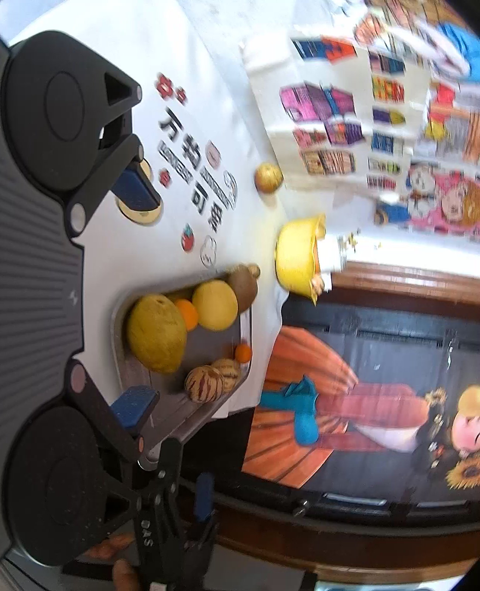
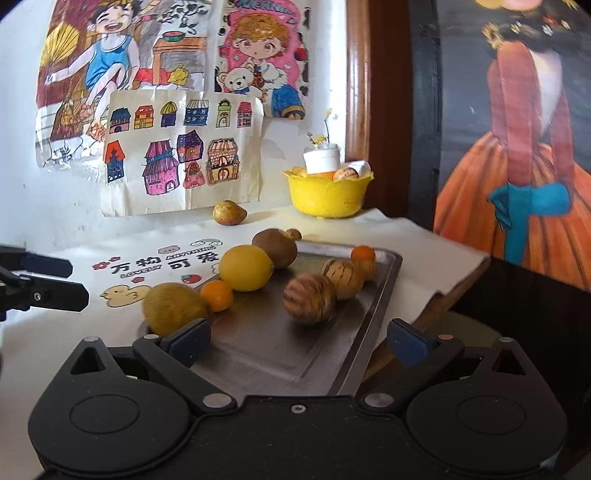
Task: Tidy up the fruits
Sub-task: 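Withdraw both open tools from the tray toward the remaining fruits, then grasp a small brown fruit with the right tool while the left tool grasps a yellow pear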
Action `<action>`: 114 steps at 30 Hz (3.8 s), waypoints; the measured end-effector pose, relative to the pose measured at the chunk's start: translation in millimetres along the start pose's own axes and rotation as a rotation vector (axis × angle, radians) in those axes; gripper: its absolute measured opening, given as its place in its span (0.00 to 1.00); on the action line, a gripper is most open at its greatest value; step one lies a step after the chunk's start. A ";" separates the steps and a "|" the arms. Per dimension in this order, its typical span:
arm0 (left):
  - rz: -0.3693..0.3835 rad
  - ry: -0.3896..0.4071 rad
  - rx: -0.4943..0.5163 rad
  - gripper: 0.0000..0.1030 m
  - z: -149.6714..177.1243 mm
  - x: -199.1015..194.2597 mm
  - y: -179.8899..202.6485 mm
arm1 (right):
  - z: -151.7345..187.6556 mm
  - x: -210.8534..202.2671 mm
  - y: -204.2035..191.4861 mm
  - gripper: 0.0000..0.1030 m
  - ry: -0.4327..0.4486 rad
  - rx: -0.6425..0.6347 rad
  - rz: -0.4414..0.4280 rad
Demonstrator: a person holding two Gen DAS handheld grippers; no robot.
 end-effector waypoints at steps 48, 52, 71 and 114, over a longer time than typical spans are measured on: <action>-0.393 0.082 -0.368 1.00 42.4 -80.4 -111.2 | -10.3 -4.0 -117.1 0.99 -0.098 0.054 -0.036; -0.383 0.081 -0.334 1.00 12.1 -63.0 -120.2 | -32.0 12.8 -102.7 0.99 -0.071 0.010 -0.062; -0.145 0.034 0.145 1.00 -140.4 125.5 -135.3 | -125.8 162.1 -12.6 0.99 -0.204 -0.074 -0.078; -0.091 -0.040 0.119 0.89 -165.9 315.2 -162.8 | -109.0 347.5 -13.6 0.65 -0.439 -0.063 -0.101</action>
Point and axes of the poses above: each gripper's, at about its wrist camera, not at the fingertips, and x roughly the way its jaws point, y to its right, z to its underside, the point moved 6 cm from there along x, roughly the way its jaws point, and after that the axes turned 8 degrees about -x, right-handed, at the moved point
